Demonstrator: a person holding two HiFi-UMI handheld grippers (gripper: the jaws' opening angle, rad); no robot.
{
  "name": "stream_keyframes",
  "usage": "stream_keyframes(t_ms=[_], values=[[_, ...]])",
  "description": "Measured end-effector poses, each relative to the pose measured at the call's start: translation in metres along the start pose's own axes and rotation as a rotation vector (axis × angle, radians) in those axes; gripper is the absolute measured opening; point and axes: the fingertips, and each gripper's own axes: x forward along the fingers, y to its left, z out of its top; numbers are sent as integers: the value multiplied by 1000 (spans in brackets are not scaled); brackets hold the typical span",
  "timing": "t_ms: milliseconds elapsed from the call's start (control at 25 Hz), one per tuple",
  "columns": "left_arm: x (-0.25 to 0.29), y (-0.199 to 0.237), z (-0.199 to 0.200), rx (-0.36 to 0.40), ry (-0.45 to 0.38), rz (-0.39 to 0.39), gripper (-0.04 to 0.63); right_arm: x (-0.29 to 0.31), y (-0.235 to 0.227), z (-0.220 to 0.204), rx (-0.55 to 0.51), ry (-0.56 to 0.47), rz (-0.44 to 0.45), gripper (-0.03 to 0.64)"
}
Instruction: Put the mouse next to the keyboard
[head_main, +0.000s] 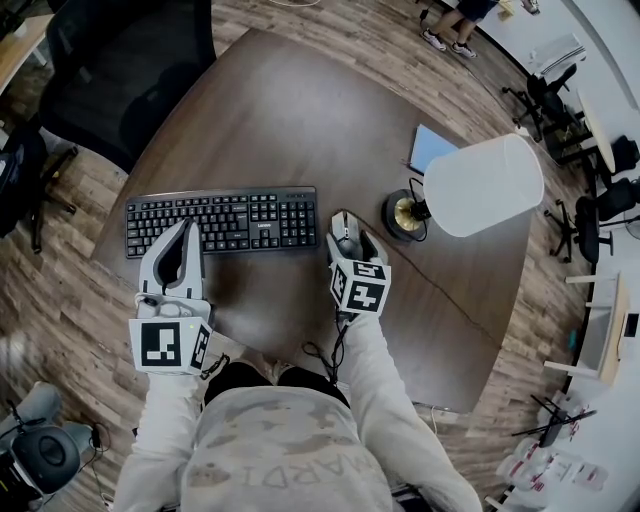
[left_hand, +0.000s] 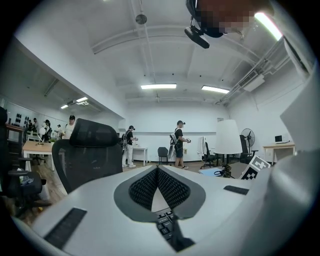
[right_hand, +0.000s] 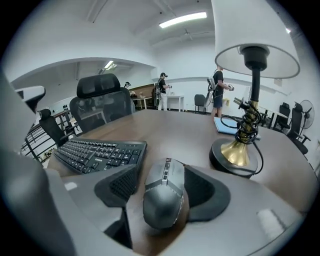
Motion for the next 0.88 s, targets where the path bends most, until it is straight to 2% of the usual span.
stream_keyframes(t_ms=[120,360,880], values=[[-7,-2,4,1,-10,3,6,-14,5,7,-10,-29,20,256],[-22,-11,13,7,-32,7,6,-43,14,17,-29,-96,44,11],[-64,-29,29,28,-72,43,6,-107,40,45,-58,-284,184,9]])
